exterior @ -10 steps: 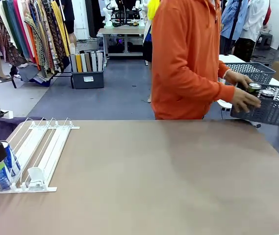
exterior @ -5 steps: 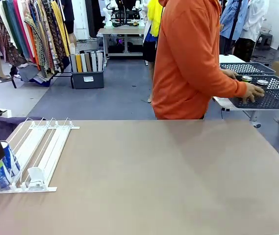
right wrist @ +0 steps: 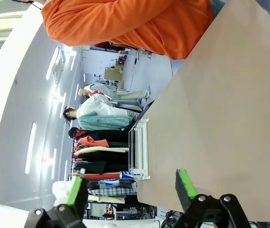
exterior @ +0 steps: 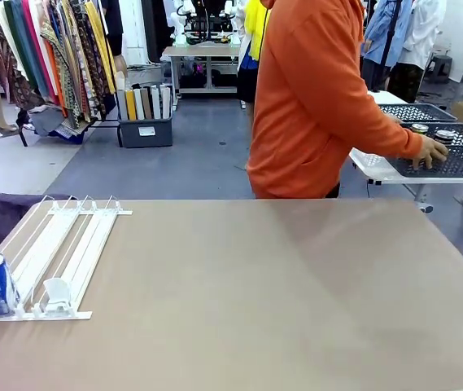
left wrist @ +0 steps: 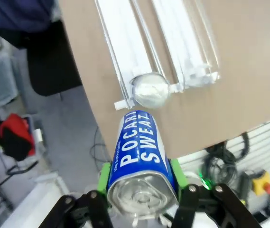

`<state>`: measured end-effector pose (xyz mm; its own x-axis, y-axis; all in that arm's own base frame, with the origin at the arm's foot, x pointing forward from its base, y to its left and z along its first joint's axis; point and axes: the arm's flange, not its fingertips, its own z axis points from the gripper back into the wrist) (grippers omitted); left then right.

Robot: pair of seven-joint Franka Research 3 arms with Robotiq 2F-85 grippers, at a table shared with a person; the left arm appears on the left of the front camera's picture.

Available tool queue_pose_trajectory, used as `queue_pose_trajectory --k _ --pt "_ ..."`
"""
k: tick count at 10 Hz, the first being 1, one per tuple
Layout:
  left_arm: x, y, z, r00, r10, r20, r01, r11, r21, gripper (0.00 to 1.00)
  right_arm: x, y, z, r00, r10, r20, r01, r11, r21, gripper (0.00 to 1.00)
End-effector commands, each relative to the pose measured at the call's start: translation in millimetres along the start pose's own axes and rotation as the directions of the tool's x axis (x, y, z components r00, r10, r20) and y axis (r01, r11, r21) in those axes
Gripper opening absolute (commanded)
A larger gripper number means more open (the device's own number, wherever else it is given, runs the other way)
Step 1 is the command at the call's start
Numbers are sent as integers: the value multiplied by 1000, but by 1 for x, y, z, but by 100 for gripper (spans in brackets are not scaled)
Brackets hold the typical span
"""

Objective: Retrieve and store the cans from the dispenser.
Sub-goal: Pick up one can from the Automatic Can Dispenser and place it in the middle of the table.

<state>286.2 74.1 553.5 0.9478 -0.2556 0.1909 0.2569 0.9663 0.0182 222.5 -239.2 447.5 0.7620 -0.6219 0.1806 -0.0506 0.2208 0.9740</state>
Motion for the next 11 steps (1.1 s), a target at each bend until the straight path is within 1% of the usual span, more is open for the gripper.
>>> queue_pose_trajectory --k 1,2,3,4,5,6,7,11 --pt "-19 11 56 993 -51 106 50 999 11 0 0 2 2 1000 10 -1 -10 1000 8 100" --pt "-34 18 82 977 -57 204 63 998 -24 0 0 2 2 1000 10 -1 -10 1000 8 100" --pt "-44 28 96 952 5 306 12 998 -55 0 0 2 2 1000 10 -1 -10 1000 8 100" --pt "-50 37 98 929 29 369 19 992 -128 0 0 2 2 1000 10 -1 -10 1000 8 100" --pt "-50 44 90 924 64 377 -3 987 -160 0 0 2 2 1000 10 -1 -10 1000 8 100" --pt "-47 50 75 954 76 291 -25 984 -177 0 0 2 2 1000 10 -1 -10 1000 8 100" --pt "-60 42 106 941 56 335 -22 994 -103 0 0 2 2 1000 10 -1 -10 1000 8 100" --pt "-60 42 106 941 56 335 -22 994 -103 0 0 2 2 1000 10 -1 -10 1000 8 100"
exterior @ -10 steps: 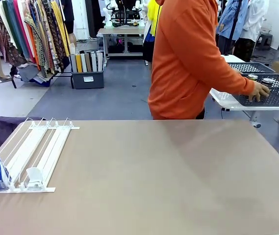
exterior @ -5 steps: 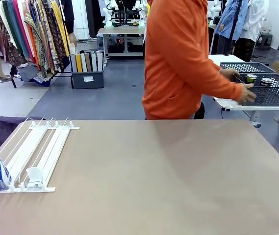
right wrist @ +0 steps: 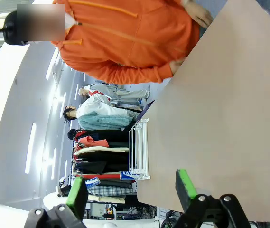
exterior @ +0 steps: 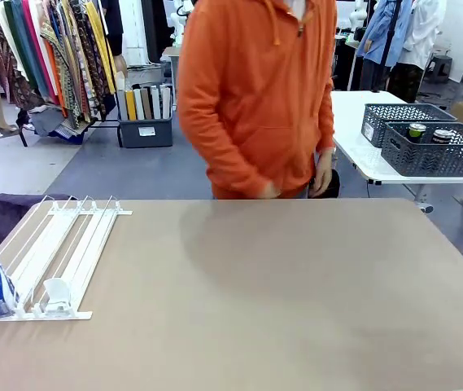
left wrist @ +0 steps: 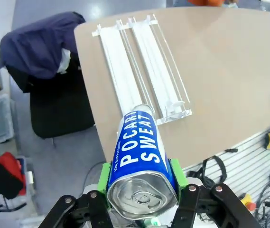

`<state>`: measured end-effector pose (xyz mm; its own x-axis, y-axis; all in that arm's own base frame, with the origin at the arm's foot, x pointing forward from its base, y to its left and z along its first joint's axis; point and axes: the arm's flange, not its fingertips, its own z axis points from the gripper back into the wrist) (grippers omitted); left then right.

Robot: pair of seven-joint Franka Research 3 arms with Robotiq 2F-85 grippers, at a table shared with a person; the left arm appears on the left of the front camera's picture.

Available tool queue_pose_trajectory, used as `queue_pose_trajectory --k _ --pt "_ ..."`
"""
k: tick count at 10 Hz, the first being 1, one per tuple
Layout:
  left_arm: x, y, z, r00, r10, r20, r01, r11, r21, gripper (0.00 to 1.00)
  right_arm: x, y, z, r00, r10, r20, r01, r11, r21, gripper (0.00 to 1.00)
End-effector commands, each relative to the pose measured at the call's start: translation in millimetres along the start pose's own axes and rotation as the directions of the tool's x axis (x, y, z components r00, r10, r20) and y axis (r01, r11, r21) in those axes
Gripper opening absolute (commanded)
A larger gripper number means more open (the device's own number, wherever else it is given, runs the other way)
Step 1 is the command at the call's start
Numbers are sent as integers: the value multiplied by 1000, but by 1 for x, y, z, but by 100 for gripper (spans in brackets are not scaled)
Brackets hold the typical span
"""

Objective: Retrieve and store the cans from the dispenser.
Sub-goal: Pick up one can from the Automatic Can Dispenser and place it in the middle of the table.

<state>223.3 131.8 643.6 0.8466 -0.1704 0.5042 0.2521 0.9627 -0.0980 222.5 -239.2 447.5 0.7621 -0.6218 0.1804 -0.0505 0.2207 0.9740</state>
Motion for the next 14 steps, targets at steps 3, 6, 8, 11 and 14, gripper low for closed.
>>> queue_pose_trajectory --k 3,6,8,11,14 --pt "34 -38 -23 1000 1 -23 -3 996 -94 0 0 2 2 1000 10 -1 -10 1000 8 100" --pt "118 -190 -98 947 -315 -69 296 934 -202 0 0 2 2 1000 10 -1 -10 1000 8 100" --pt "150 -292 -161 864 -471 -178 397 855 -334 0 0 2 2 1000 10 -1 -10 1000 8 100" --pt "150 -428 -263 783 -562 -267 496 823 -276 0 0 2 2 1000 10 -1 -10 1000 8 100" --pt "144 -476 -341 704 -651 -285 603 759 -245 0 0 2 2 1000 10 -1 -10 1000 8 100"
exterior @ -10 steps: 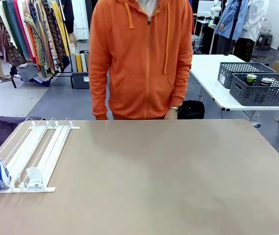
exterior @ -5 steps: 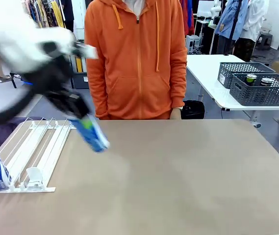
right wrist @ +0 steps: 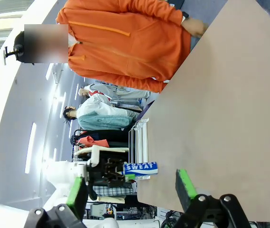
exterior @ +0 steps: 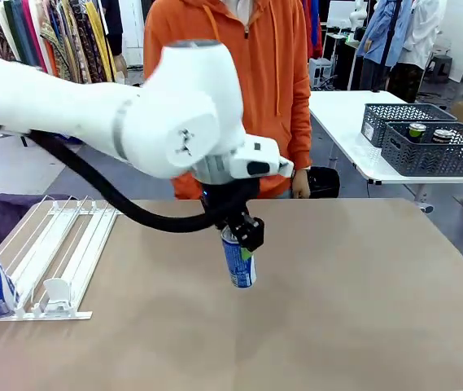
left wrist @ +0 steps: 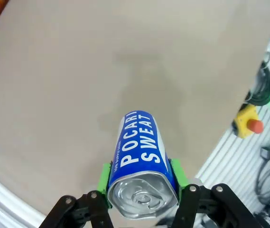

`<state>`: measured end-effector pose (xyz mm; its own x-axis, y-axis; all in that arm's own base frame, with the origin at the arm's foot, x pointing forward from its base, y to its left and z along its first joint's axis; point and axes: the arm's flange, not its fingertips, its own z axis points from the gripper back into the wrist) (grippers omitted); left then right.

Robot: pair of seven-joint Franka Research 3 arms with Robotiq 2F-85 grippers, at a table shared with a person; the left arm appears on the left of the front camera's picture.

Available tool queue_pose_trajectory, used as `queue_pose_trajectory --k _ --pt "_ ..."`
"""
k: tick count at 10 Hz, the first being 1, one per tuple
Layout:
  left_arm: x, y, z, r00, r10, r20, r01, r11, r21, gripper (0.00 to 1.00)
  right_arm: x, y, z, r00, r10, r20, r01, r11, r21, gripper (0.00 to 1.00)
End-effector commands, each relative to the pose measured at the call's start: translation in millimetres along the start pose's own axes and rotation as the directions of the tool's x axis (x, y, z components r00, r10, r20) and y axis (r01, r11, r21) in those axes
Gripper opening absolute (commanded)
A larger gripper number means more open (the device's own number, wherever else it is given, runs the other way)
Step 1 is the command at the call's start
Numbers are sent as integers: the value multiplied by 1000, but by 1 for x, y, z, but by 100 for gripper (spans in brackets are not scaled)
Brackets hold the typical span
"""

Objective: Retrieve and store the cans from the dispenser.
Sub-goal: Pick up one can from the Automatic Can Dispenser and place it in the middle of the table.

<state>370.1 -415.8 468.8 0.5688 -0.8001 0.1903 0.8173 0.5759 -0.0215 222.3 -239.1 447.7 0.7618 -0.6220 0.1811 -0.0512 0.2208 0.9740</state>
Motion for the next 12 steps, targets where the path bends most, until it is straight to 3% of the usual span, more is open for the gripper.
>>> queue_pose_trajectory --k 1,4,7,8,9,10,12 --pt "22 10 -22 999 -37 -40 40 997 73 0 1 2 2 1000 9 -1 -9 1000 7 100" --pt "37 26 -58 982 -155 -104 160 986 39 0 1 2 2 1000 9 -1 -9 1000 7 100" --pt "35 33 -68 989 -126 -83 126 992 -3 0 1 2 2 1000 9 -1 -9 1000 7 100" --pt "32 33 -67 990 -114 -82 115 993 -1 32 1 2 2 1000 9 -1 -9 1000 7 100" --pt "33 36 -65 991 -103 -88 104 995 6 91 1 2 2 1000 9 -1 -9 1000 7 100" --pt "33 38 -63 992 -101 -79 103 995 12 100 1 2 2 1000 9 -1 -9 1000 7 100" --pt "27 31 -40 995 -92 -39 93 995 23 100 1 2 2 1000 9 -1 -9 1000 7 100"
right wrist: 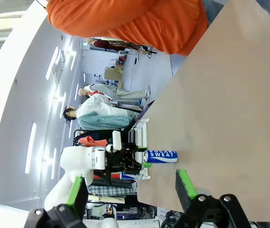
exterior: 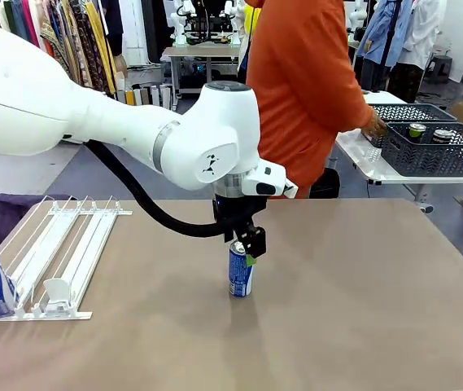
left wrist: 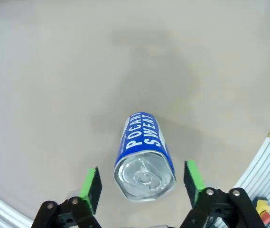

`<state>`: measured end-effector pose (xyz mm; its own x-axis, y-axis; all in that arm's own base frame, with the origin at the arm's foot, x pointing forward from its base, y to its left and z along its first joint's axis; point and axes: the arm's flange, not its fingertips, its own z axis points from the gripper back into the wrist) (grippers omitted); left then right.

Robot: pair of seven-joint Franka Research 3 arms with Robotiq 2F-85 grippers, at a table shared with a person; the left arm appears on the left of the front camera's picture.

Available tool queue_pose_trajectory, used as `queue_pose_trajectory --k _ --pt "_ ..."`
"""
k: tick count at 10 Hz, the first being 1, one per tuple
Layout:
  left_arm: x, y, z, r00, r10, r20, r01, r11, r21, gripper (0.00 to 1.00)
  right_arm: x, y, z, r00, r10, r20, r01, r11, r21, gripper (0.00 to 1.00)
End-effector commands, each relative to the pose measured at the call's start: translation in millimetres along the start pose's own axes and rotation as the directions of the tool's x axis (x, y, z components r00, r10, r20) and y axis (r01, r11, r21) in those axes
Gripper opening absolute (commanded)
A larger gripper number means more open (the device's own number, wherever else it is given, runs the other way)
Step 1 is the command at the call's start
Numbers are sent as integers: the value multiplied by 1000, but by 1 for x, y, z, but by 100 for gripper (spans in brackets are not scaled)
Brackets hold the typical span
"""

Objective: Retrieve and store the cans from the dispenser.
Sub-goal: Pick up one can from the Automatic Can Dispenser and place it in the middle of the table.

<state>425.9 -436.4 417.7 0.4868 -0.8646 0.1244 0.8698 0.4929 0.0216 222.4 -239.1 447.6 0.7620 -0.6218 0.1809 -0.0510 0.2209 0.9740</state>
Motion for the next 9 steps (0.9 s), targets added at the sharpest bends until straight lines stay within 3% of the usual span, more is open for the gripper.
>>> queue_pose_trajectory --k 1,2,4,7,9 --pt "-23 -10 51 996 6 84 -8 1000 21 100 1 2 2 1000 9 -1 -9 1000 7 100" --pt "-45 -12 96 990 24 141 -26 1000 16 100 1 2 2 1000 9 -1 -9 1000 7 100" --pt "-133 13 180 983 112 148 -104 993 -59 100 1 2 2 1000 9 -1 -9 1000 7 100" --pt "-272 80 233 919 276 282 -182 931 -318 100 1 2 2 1000 9 -1 -9 1000 7 100" --pt "-383 114 237 758 544 361 -427 832 -355 100 1 2 2 1000 9 -1 -9 1000 7 100"
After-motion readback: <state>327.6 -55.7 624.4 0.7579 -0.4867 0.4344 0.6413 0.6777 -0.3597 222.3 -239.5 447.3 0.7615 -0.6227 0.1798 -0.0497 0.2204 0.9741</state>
